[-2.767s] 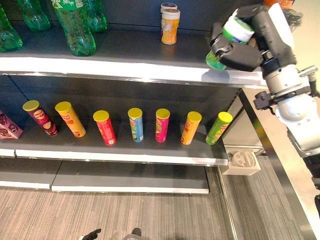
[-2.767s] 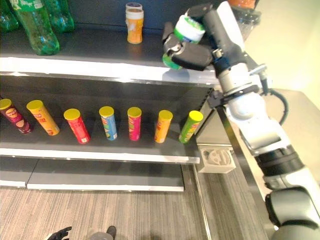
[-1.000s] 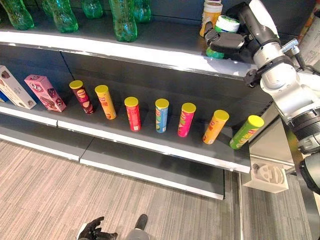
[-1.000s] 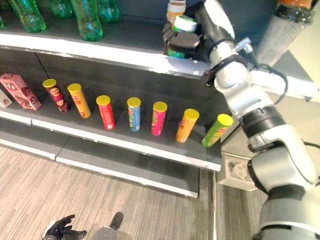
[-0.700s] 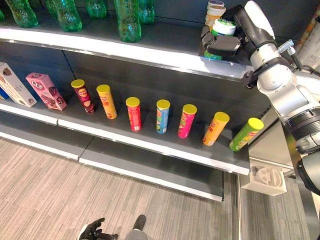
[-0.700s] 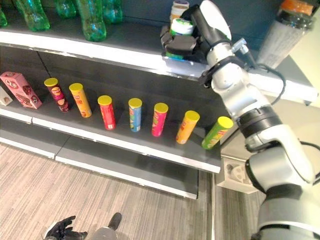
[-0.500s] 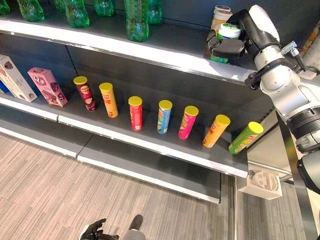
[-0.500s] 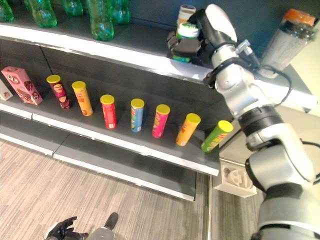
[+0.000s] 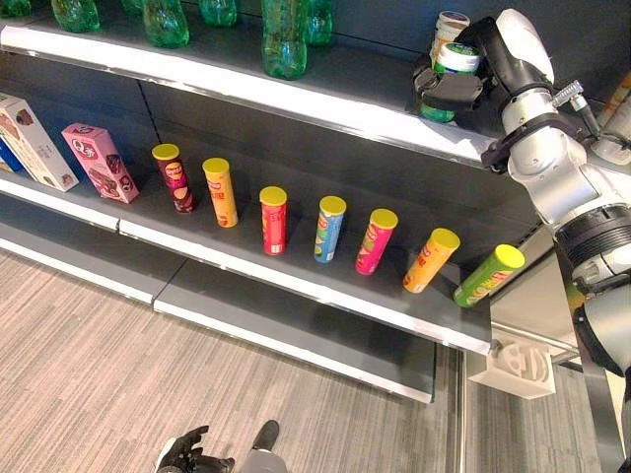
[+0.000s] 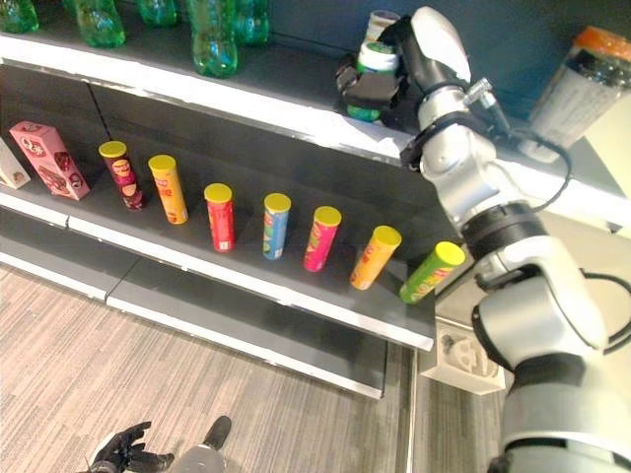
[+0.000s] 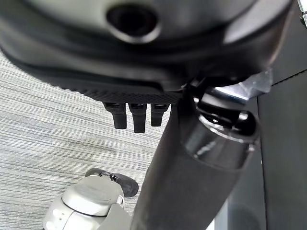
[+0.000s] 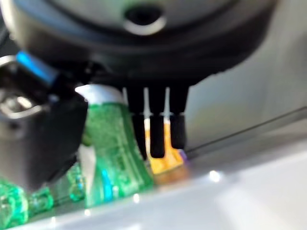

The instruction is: Put the goods on the table back onto the shelves and tidy them up.

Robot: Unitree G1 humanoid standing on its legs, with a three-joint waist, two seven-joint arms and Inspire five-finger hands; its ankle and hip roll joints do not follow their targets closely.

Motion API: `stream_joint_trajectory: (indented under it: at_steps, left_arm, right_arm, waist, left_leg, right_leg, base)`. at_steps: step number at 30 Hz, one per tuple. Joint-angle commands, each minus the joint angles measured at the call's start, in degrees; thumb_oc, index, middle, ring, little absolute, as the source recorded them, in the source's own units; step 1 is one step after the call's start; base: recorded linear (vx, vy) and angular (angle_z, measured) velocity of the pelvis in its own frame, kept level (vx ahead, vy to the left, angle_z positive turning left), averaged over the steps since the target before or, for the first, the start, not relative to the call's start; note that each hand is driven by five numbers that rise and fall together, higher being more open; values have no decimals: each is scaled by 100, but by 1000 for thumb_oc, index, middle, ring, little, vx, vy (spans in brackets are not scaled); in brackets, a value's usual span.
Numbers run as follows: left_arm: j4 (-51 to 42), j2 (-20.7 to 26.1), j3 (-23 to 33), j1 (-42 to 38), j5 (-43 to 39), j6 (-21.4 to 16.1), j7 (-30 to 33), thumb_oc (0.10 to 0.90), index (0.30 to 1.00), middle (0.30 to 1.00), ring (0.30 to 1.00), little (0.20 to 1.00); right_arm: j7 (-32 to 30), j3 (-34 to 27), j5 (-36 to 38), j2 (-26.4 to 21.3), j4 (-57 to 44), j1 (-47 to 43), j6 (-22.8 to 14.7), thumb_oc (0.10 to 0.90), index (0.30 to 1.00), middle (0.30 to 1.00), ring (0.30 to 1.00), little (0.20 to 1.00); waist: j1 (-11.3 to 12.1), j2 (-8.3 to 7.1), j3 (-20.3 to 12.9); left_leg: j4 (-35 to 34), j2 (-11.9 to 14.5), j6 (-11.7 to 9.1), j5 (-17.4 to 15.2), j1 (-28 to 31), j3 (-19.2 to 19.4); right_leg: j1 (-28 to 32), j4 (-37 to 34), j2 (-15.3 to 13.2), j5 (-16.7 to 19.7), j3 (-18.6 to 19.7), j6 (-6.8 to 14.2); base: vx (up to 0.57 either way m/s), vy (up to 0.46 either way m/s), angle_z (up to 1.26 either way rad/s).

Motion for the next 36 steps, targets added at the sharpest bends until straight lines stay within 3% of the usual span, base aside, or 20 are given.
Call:
stream_joint_trajectory:
  at_steps: [1,7,8,9,10,24,36]
  left_arm:
    - [94,366,-239,-208,-67,-186,124,800,900,900,900,900]
    - [130,334,-274,-215,-76,-182,161,800,900,900,900,900]
    - [133,329,-273,-221,-75,-177,163,800,900,900,900,900]
    - [128,329,-277,-221,-78,-180,165,800,900,900,900,900]
    - [128,321,-284,-219,-81,-175,165,800,900,900,900,900]
    - [160,330,-262,-214,-77,-151,186,800,900,900,900,900]
    - [105,319,-159,-121,1,-92,179,800,900,900,900,900]
  right_arm:
    - [-241,447,-311,-86,351,-1018,-63,400,300,300,300,300]
    - [-313,491,-463,24,476,-1075,-13,400,300,300,300,300]
    - [-318,478,-450,42,471,-1073,-8,504,455,455,455,455]
    - [-327,469,-450,59,475,-1069,-11,695,742,742,742,742]
    - [-337,445,-428,81,474,-1067,-7,800,900,900,900,900]
    - [-407,280,-274,116,266,-962,-30,800,900,900,900,900]
    - [-714,-266,-10,-341,-1064,-738,-181,800,900,900,900,900]
  waist:
    - [66,-102,-217]
    - [51,-110,-225]
    - [49,-108,-225]
    - [50,-111,-227]
    - [52,-118,-228]
    - [14,-114,-246]
    - [-105,-61,-272]
  left_leg:
    - [-161,-352,427,-755,345,305]
    - [-163,-353,430,-767,353,299]
    - [-163,-354,430,-769,353,297]
    - [-163,-355,431,-774,358,298]
    - [-163,-355,433,-776,357,294]
    - [-163,-321,427,-807,422,300]
    - [-163,-296,432,-845,492,348]
  right_leg:
    - [-284,88,-154,138,227,119]
    - [-271,87,-150,129,225,116]
    - [-272,87,-149,126,227,115]
    - [-273,85,-149,127,229,116]
    - [-266,82,-145,121,233,117]
    - [-230,77,-135,98,240,105]
    - [-201,78,-127,85,289,94]
  base:
    - [0,0,0]
    - [0,0,0]
    - [0,0,0]
    - [0,0,0]
    - [0,0,0]
    - [0,0,0]
    - [0,0,0]
